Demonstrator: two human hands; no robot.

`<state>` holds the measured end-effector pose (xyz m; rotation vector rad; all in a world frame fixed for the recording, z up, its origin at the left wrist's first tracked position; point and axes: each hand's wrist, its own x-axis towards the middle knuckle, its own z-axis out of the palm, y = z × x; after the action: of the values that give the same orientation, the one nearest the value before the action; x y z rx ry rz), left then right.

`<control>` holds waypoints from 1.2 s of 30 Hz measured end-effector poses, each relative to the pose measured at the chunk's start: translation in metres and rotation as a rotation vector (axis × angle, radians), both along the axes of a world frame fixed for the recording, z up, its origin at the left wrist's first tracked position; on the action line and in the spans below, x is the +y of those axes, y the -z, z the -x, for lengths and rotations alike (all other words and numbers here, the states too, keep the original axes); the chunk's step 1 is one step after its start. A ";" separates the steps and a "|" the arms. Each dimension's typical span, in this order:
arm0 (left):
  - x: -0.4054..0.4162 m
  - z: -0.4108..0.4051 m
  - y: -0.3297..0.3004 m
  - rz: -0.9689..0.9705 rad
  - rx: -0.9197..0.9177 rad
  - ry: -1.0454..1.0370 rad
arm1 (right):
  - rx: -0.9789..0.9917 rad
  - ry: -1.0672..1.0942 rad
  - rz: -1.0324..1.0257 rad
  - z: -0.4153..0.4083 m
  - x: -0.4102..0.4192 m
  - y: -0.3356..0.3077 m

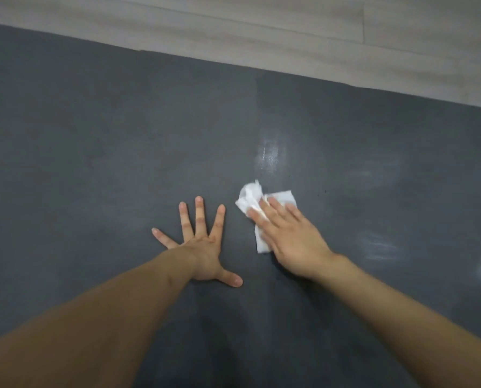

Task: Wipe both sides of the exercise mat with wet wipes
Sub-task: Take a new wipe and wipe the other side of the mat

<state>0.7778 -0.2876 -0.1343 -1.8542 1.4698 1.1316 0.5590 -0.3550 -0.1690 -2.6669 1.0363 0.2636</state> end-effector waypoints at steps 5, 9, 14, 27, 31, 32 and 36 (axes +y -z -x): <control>-0.001 -0.001 0.008 0.002 -0.027 0.012 | -0.023 0.264 0.008 -0.076 -0.183 0.002; -0.002 -0.002 0.010 0.000 -0.040 0.018 | -0.011 0.253 0.018 -0.077 -0.176 0.008; 0.004 -0.005 0.007 0.053 -0.009 0.019 | -0.008 0.214 -0.023 -0.018 -0.033 0.008; 0.029 -0.002 0.019 0.348 0.000 -0.070 | 0.017 0.138 -0.041 0.060 0.223 -0.008; 0.041 0.003 0.031 0.523 -0.030 -0.083 | -0.028 0.272 -0.034 0.023 0.112 -0.005; 0.045 0.002 0.033 0.568 -0.021 -0.090 | -0.028 0.289 -0.028 0.011 0.080 -0.005; 0.074 -0.005 0.041 0.757 0.023 -0.109 | 0.017 0.275 0.009 -0.022 0.023 0.004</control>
<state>0.7827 -0.2136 -0.1748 -2.4311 2.0129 0.6725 0.5808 -0.3315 -0.1732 -2.4935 1.3928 0.2258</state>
